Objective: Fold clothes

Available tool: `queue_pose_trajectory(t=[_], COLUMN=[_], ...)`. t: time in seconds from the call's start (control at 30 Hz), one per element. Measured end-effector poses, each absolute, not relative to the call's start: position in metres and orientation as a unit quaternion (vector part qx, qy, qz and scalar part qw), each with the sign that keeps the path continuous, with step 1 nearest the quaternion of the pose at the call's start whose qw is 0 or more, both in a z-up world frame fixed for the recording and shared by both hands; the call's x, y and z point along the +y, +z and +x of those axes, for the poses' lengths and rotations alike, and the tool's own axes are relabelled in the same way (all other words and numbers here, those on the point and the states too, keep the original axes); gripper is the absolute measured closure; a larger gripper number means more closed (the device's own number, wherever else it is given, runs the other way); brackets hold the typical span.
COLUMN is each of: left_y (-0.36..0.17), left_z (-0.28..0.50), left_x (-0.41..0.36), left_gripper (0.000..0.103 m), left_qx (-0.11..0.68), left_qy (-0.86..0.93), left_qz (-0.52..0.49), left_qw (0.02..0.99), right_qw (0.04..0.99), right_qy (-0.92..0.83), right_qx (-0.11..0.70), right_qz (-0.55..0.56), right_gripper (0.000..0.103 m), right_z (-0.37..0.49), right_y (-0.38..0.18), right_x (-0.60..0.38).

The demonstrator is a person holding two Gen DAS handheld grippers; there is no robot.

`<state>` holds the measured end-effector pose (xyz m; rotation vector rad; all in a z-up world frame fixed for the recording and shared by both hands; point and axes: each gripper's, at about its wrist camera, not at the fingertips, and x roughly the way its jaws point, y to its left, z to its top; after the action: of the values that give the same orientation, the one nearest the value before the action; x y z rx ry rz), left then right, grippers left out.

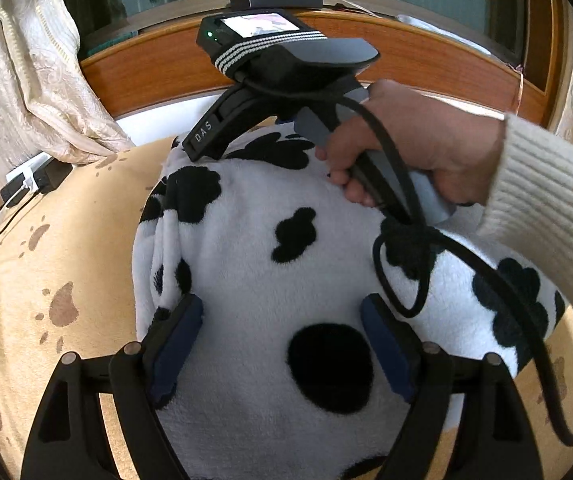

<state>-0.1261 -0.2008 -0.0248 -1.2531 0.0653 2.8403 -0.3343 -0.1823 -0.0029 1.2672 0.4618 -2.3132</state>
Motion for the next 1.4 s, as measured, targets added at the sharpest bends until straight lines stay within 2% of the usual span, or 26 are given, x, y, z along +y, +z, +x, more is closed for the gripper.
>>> queue_pose_trajectory(t=[0.07, 0.2, 0.43, 0.57, 0.77, 1.0, 1.1, 1.2, 1.3, 1.4], left_y=[-0.025, -0.026, -0.026, -0.027, -0.027, -0.027, -0.027, -0.027, -0.023, -0.014], left_z=[-0.125, -0.125, -0.126, -0.127, -0.129, -0.128, -0.128, -0.128, -0.126, -0.120], left_x=[-0.201, -0.203, -0.204, -0.204, -0.206, -0.207, -0.208, -0.208, -0.205, -0.191], left_gripper=[0.018, 0.018, 0.017, 0.017, 0.017, 0.017, 0.017, 0.017, 0.017, 0.017], left_qx=[0.021, 0.015, 0.009, 0.008, 0.006, 0.005, 0.005, 0.006, 0.011, 0.034], left_qy=[0.915, 0.916, 0.916, 0.916, 0.917, 0.917, 0.917, 0.918, 0.922, 0.929], left_qz=[-0.402, -0.400, -0.400, -0.399, -0.398, -0.397, -0.397, -0.396, -0.385, -0.368], left_qw=[0.019, 0.023, 0.025, 0.024, 0.025, 0.027, 0.028, 0.028, 0.030, 0.031], right_qw=[0.226, 0.219, 0.243, 0.243, 0.172, 0.121, 0.130, 0.154, 0.165, 0.130], right_qy=[-0.843, -0.848, -0.861, -0.842, -0.837, -0.850, -0.854, -0.872, -0.890, -0.906], right_qx=[0.167, 0.169, 0.147, 0.111, 0.106, 0.100, 0.099, 0.065, -0.016, -0.088], right_qz=[0.459, 0.451, 0.421, 0.468, 0.509, 0.503, 0.493, 0.460, 0.425, 0.394], right_gripper=[0.008, 0.008, 0.008, 0.008, 0.008, 0.008, 0.008, 0.008, 0.008, 0.008], right_z=[-0.336, -0.331, -0.292, -0.278, -0.281, -0.300, -0.290, -0.260, -0.219, -0.174], right_y=[-0.003, 0.003, 0.050, 0.041, 0.000, -0.001, 0.011, 0.040, 0.067, 0.071], right_x=[-0.180, -0.175, -0.114, -0.069, -0.019, -0.003, 0.002, 0.032, 0.097, 0.172])
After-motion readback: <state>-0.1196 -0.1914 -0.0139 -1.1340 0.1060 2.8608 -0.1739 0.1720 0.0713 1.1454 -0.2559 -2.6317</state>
